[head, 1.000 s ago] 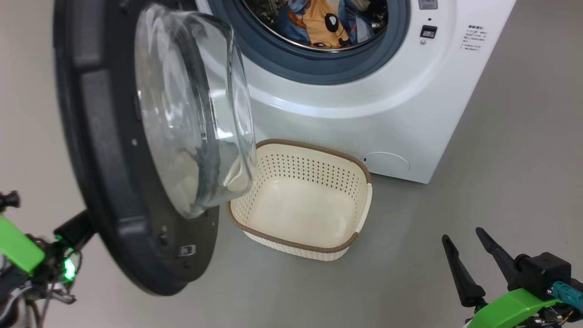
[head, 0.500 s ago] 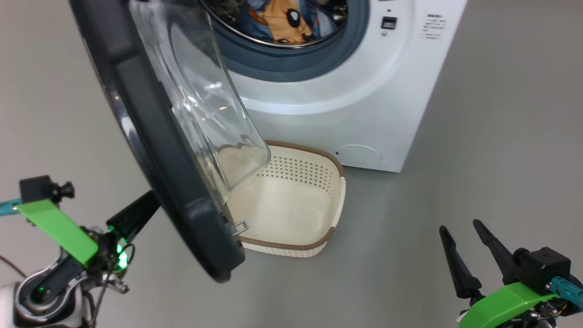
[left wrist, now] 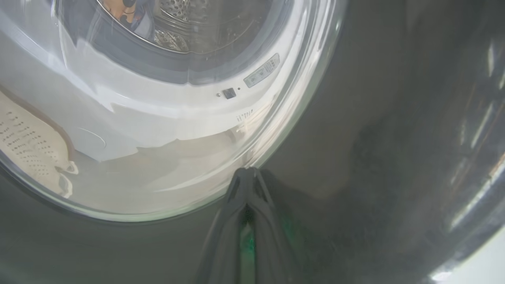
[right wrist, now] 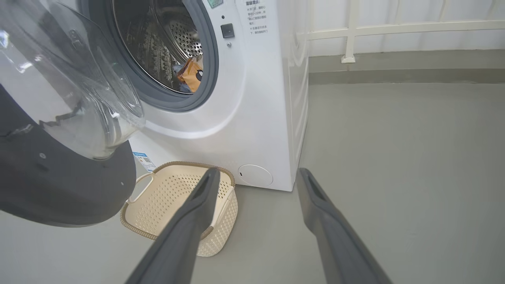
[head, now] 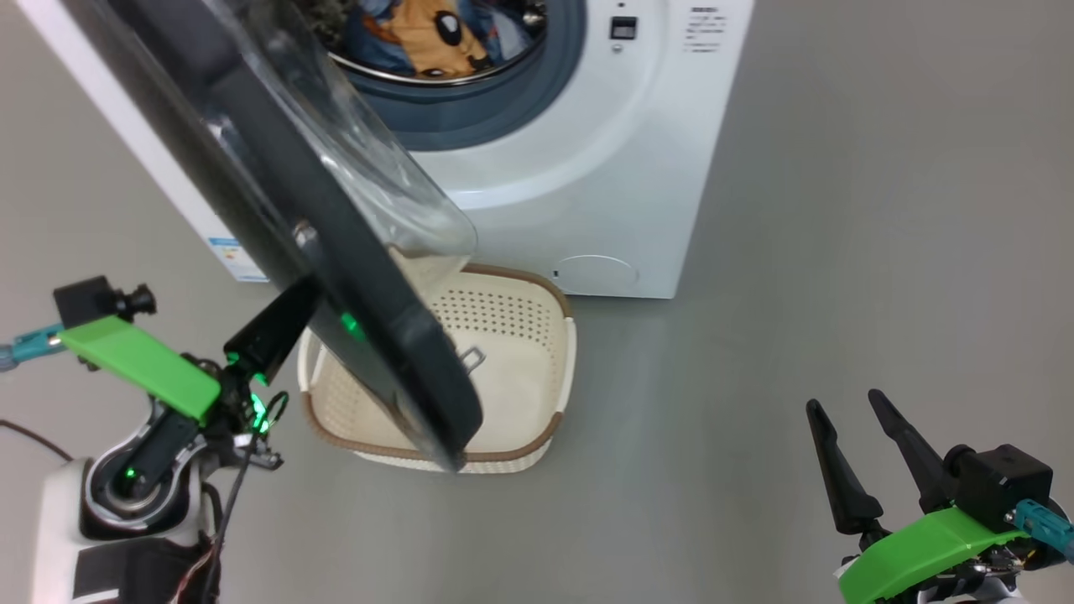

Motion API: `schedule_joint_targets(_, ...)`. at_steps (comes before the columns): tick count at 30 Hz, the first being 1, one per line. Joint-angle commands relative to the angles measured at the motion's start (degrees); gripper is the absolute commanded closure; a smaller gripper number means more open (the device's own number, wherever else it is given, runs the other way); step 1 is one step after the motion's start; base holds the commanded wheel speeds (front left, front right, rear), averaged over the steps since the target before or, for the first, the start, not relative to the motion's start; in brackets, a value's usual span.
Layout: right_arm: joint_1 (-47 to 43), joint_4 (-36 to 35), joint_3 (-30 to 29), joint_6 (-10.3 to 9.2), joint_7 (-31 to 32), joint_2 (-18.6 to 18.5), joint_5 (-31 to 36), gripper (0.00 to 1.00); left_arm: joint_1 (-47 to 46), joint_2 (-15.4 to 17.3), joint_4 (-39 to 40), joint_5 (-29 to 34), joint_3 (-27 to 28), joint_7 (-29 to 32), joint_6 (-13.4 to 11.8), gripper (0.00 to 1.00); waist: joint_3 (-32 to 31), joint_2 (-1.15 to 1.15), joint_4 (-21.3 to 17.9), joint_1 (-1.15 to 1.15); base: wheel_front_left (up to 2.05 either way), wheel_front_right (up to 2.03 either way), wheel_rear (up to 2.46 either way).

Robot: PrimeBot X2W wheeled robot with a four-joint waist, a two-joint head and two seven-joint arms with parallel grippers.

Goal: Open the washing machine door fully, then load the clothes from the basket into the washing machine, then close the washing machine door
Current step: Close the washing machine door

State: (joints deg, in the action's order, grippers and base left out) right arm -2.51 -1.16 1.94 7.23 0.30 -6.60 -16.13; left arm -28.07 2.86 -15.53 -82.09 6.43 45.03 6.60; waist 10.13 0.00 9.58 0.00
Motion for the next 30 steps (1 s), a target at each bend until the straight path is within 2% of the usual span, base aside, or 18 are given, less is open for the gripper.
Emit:
schedule_joint_targets(1,1.82,-1.24,1.43,0.25,-0.70,-0.35,-0.13,0.00,-2.31,0.56,1.52,-0.26,0.40,0.09,0.87,1.00,0.07,0.00,-1.10,0.00,0.00,0.00,0.00)
schedule_joint_targets(15,2.97,0.00,2.10,0.25,-1.76,0.30,-0.32,0.00,-5.87,0.41,-2.81,0.04,-2.87,-9.87,0.88,1.00,0.36,0.00,-7.05,0.00,0.00,0.00,0.00)
schedule_joint_targets(16,3.14,0.26,2.14,0.25,-2.00,0.38,-0.38,0.00,-6.51,0.76,-4.77,1.34,-2.84,-12.78,0.88,1.00,0.33,0.00,-8.17,0.00,0.00,0.00,0.00)
schedule_joint_targets(30,3.88,2.15,3.22,0.25,-3.67,1.25,-0.98,0.00,-11.67,2.95,-14.02,3.96,-5.22,-25.59,0.89,1.00,0.65,0.00,-17.37,0.00,0.00,0.00,0.00)
